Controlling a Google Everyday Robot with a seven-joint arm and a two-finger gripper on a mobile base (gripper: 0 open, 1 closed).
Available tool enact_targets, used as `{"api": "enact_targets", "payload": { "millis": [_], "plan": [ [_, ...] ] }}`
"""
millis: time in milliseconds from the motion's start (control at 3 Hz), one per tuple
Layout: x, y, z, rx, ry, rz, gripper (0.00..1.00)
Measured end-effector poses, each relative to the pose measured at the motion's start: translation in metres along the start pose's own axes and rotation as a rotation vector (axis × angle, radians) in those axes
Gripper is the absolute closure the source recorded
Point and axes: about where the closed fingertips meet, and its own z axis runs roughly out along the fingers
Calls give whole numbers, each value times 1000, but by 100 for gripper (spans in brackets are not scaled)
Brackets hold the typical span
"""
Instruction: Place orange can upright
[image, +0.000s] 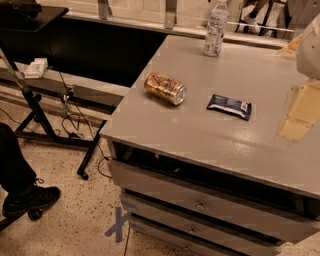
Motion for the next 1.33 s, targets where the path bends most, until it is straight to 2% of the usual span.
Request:
{"api": "enact_targets", "payload": {
  "millis": [667,1000,1333],
  "plan": [
    [-4,-3,-1,-4,-24,-8,0],
    [-39,-15,25,-33,-107,-6,0],
    [-92,-32,63,-51,-186,27,0]
  ]
}}
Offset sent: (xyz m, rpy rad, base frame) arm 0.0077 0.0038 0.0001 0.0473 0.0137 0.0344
